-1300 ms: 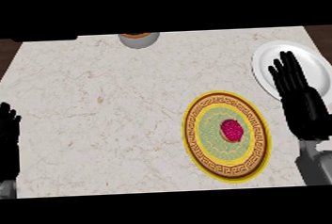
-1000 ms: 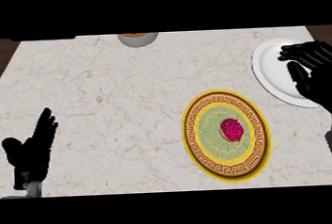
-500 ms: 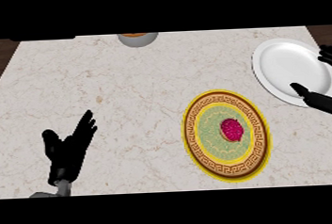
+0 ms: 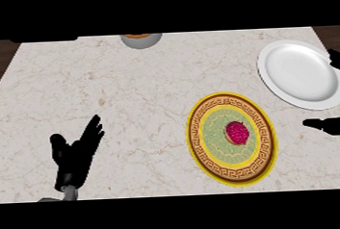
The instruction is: Pick the cupcake from the plate and place it in the plate
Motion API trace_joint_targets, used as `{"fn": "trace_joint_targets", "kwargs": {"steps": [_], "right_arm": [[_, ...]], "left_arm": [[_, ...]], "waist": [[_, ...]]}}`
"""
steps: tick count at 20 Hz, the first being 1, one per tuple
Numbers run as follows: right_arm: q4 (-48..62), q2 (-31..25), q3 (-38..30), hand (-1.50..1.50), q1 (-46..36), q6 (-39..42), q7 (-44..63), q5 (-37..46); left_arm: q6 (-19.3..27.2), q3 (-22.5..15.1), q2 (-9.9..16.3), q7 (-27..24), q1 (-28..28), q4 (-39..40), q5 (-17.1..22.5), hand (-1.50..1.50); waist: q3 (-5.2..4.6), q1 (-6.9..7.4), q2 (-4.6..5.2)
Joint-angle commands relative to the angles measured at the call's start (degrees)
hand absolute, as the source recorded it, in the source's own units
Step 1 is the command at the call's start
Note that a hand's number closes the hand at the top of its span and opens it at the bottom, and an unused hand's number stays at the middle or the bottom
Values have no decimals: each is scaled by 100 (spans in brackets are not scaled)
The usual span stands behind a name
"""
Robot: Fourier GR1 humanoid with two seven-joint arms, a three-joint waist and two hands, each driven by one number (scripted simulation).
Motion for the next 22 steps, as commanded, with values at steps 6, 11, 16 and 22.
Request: {"fn": "trace_joint_targets", "kwargs": {"steps": [6,11,16,22], "right_arm": [[-1434,-587,1035,-150,-165,728,2184,882],[-1647,0,1637,-150,-198,625,3032,1624],[-1830,356,1628,-150,-397,934,3682,2161],[-1476,1021,1878,-150,-123,1099,3701,2692]], "left_arm": [[-52,183,-47,252,-459,187,5,0],[-360,312,32,-194,-64,424,-15,0],[-409,239,-203,-200,114,244,-147,0],[-378,417,-168,98,66,-79,-282,0]], "waist": [[3,-7,0],[7,49,13],[8,42,8],[11,37,8]]}}
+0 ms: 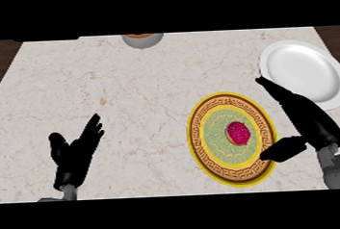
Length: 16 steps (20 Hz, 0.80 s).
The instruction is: Pick the cupcake from the plate and place it in the plate
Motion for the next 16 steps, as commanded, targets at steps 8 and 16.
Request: {"fn": "trace_joint_targets", "kwargs": {"steps": [8,16], "right_arm": [[121,1037,4,-150,286,426,-88,857],[749,1458,283,-150,34,282,314,2016]], "left_arm": [[-429,393,-74,144,247,-231,-2,0],[-310,439,-293,174,-261,242,-340,0]], "waist": [[2,-3,1],[1,-2,8]]}}
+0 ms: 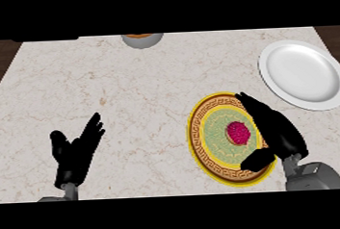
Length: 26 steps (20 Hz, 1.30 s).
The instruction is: Pick the cupcake from the plate and place it in the plate
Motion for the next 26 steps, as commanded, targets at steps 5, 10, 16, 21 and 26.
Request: {"fn": "trace_joint_targets", "kwargs": {"steps": [5,10,16,21,26], "right_arm": [[301,333,-342,-150,-124,360,-8,621],[1416,804,-244,-150,-448,2,-454,955],[1765,741,7,150,-274,254,-873,1228],[1907,693,-155,150,-262,-162,-1361,1745],[1505,553,-431,150,-175,-68,-1578,1868]], "left_arm": [[-168,185,-182,135,-130,97,-130,0],[-427,476,-146,-355,-359,802,-106,0],[-194,144,-280,23,207,-179,-352,0],[-293,241,-476,-161,25,274,-385,0],[-292,344,-344,418,244,-491,-354,0]], "waist": [[0,-6,-2],[0,5,6],[2,28,-1],[0,1,0],[1,2,-6]]}}
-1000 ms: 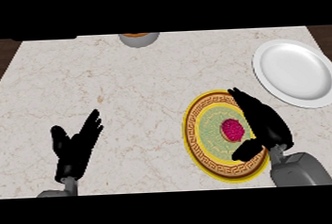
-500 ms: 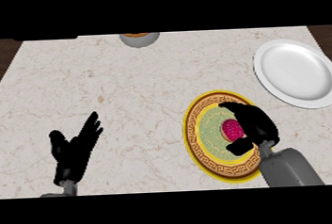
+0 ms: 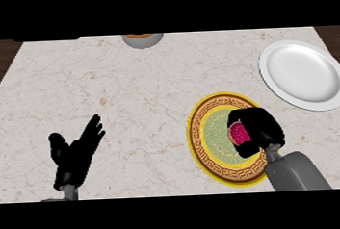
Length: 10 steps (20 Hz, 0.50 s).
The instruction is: Pick the cupcake from the plate and place it in the plate
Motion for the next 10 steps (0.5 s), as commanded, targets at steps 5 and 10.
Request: {"fn": "trace_joint_targets", "kwargs": {"steps": [5,10], "right_arm": [[232,1293,414,150,-444,-774,1936,818],[41,1321,835,150,-575,-2608,1953,976]], "left_arm": [[-8,-8,-16,43,51,-165,-66,0],[177,-74,-170,94,-105,-41,-191,0]], "waist": [[-2,30,5],[5,35,7]]}}
